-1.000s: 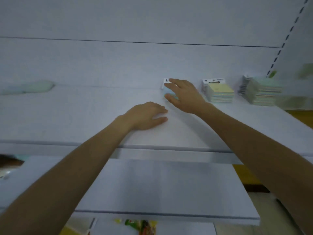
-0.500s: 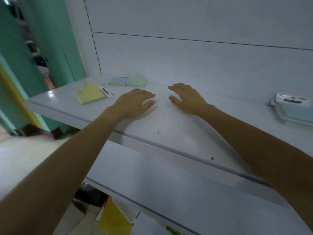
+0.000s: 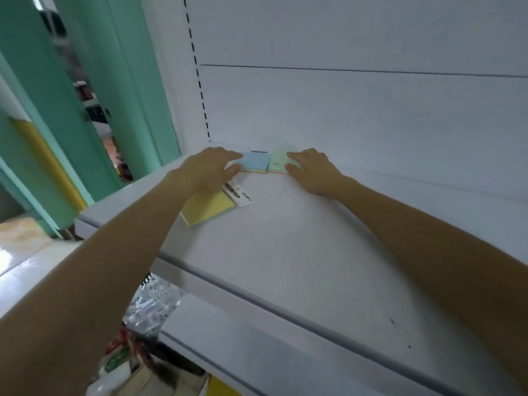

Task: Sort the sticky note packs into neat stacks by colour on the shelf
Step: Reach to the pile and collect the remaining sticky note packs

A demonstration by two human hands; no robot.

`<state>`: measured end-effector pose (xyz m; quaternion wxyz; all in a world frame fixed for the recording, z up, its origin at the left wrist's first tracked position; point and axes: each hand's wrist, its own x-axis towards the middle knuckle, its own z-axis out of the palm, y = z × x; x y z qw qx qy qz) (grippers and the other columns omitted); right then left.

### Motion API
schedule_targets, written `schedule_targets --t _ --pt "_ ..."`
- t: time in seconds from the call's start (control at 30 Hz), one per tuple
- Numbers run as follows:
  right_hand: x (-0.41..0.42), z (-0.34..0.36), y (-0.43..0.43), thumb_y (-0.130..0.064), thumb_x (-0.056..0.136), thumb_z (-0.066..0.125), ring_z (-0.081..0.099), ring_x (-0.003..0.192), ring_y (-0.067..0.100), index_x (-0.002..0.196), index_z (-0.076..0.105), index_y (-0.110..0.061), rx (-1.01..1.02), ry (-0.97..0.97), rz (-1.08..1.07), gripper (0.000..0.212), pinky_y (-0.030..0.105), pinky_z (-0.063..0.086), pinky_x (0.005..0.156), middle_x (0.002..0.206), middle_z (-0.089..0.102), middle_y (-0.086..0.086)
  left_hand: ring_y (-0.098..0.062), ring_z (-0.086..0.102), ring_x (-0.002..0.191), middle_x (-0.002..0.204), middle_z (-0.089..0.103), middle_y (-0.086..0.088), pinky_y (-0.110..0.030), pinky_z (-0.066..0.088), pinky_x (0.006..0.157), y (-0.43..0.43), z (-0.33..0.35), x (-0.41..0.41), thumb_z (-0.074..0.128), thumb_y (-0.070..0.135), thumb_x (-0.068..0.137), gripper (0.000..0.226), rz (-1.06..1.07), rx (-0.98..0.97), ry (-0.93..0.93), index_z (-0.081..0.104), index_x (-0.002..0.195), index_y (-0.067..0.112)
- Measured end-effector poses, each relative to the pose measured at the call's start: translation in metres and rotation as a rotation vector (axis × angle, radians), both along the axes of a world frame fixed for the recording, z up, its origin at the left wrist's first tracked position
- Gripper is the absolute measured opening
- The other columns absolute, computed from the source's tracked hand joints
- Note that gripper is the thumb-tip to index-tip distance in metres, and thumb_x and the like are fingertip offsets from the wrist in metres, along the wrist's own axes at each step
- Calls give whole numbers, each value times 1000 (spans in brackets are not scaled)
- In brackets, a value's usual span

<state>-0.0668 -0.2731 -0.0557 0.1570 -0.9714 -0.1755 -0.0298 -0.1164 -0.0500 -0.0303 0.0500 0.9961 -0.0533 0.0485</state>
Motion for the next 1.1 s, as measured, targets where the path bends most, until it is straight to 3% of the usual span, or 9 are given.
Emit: schedule_targets --t 0.17,0.3,0.53,0.67,0.8,0.9,1.0,1.03,1.1 --pt "0 -5 12 -41 93 36 46 120 33 123 52 -22 130 64 -174 40 42 37 103 131 49 16 -27 34 137 149 38 -6 -41 30 111 -2 -2 42 30 49 95 49 10 -59 93 28 142 34" --pt "-10 -9 19 -39 91 42 47 121 30 124 50 -24 149 38 -294 36 38 33 105 130 53 11 -32 36 134 147 40 -12 -41 31 107 -12 -5 59 36 56 91 62 24 -65 122 22 144 28" --pt "-20 -6 17 -28 85 55 54 115 26 115 62 -25 288 -14 -373 30 29 41 93 126 60 7 -29 41 131 146 41 -11 -34 35 103 -9 -1 67 61 39 84 69 -67 -296 97 31 141 14" --pt "-22 -4 18 -32 84 58 56 100 21 106 67 -21 379 -4 -387 27 25 36 77 111 64 6 -28 41 130 143 43 -11 -33 35 102 -6 -3 67 67 37 79 70 -75 -392 74 37 137 11" --pt "-22 -5 18 -30 80 63 51 90 16 103 70 -20 398 -40 -374 25 23 34 74 98 56 1 -25 38 128 142 38 -12 -29 34 101 -8 -2 68 74 26 74 70 -45 -573 66 40 135 14" --pt "-21 -3 17 -20 79 65 50 83 13 103 70 -13 481 -66 -316 25 21 37 71 103 58 4 -27 41 124 140 29 -14 -25 34 99 -10 0 64 71 12 76 67 -38 -734 67 40 135 17" --pt "-22 0 14 -9 80 63 47 72 9 108 67 -10 561 -27 -294 29 5 36 56 106 57 5 -28 45 121 139 34 -13 -35 42 104 -8 1 64 65 2 78 66 -74 -854 136 40 136 20" --pt "-23 2 13 -7 80 62 49 77 11 113 65 -12 606 11 -308 33 4 38 58 110 55 6 -27 47 116 138 37 -14 -38 45 102 -8 1 62 61 -1 79 64 -92 -879 156 41 137 19" --pt "-25 4 10 -5 80 62 50 91 16 120 58 -17 650 89 -317 43 15 44 68 123 51 8 -22 44 105 138 40 -17 -36 46 95 -8 2 60 51 -4 83 59 -110 -902 171 40 138 14"
